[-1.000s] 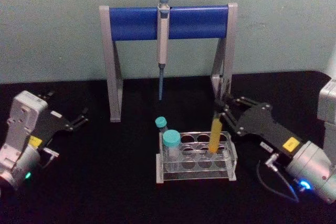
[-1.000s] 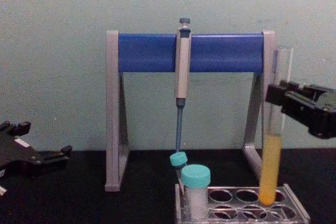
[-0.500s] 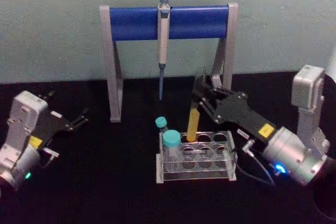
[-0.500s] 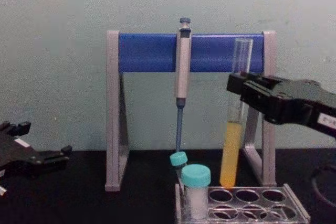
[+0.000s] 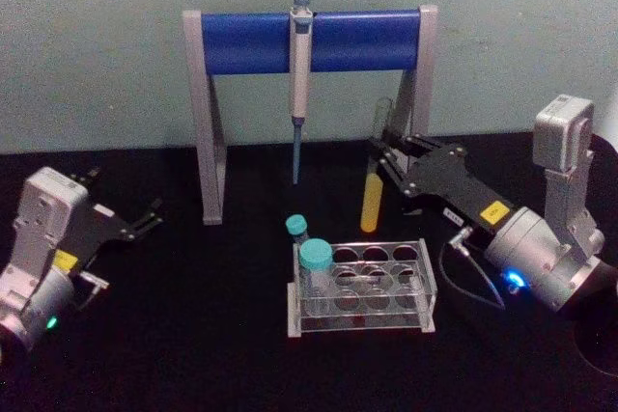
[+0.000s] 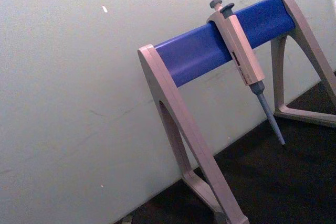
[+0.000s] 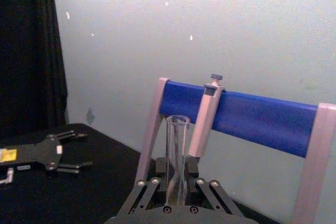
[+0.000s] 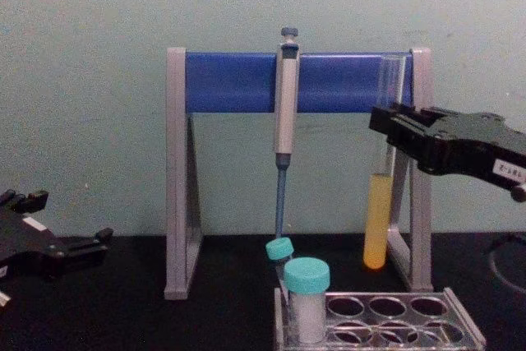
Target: Pick up the test tube from the test tube rack, shake it, then place it back into the test tube rack.
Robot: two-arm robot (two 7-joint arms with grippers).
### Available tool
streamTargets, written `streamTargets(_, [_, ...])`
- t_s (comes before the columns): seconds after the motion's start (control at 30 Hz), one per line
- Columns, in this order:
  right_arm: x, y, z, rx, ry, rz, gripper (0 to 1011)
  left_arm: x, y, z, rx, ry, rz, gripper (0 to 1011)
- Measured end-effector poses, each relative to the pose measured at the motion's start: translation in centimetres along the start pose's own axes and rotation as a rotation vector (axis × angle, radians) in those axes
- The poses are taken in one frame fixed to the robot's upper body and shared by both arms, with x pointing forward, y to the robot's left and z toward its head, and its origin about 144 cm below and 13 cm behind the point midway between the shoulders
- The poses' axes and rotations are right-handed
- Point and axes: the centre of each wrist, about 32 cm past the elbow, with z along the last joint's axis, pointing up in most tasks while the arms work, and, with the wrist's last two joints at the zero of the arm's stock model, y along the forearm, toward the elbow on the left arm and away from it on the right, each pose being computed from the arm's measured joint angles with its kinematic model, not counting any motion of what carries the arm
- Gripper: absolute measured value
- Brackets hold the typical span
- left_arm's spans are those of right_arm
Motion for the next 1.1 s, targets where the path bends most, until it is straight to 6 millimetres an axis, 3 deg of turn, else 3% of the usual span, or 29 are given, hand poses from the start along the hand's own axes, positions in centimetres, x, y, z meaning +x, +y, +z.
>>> streamTargets(1.1, [0.4, -1.1, 0.5, -0.004, -0.018, -0.039, 227, 0.0, 0.0, 0.0, 0.000, 0.000, 0.000, 1001])
